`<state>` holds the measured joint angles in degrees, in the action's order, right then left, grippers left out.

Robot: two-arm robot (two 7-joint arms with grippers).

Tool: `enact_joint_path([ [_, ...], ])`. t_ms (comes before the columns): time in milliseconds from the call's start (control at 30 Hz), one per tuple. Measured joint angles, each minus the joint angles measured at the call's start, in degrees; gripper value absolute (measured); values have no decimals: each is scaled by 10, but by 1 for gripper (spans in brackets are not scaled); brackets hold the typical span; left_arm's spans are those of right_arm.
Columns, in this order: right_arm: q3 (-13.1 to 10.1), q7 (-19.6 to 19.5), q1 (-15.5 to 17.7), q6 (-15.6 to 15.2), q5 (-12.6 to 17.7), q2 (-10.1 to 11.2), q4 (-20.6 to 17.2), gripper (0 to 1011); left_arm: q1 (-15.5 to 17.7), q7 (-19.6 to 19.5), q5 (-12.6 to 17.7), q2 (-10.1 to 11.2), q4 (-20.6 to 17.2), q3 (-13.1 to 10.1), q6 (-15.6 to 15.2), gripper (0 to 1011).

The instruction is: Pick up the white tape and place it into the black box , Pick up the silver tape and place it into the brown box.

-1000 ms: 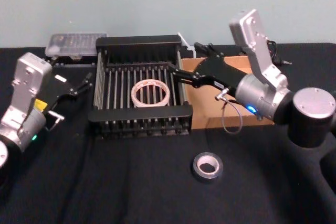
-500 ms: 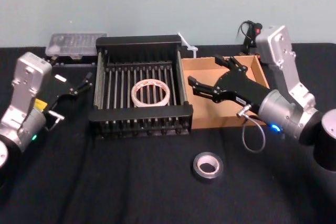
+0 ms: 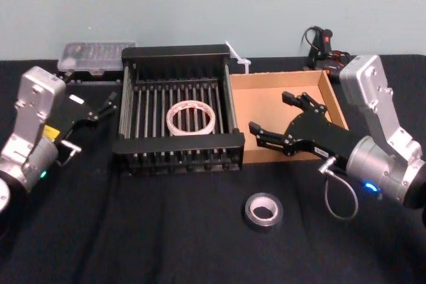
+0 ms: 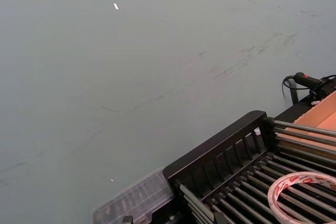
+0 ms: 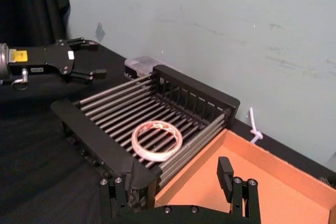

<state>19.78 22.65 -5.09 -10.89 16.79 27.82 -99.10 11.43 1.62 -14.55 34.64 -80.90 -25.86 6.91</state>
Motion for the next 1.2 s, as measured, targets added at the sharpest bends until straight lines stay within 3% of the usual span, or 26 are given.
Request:
enact_joint_path([
  [600,-13,-3,54,-64,21,50,-71,1002,0,0,0,0,0,0,0,1001],
  [1200,-6,-9,67,-152,41,78,-102,1002,0,0,0,0,0,0,0,1001],
])
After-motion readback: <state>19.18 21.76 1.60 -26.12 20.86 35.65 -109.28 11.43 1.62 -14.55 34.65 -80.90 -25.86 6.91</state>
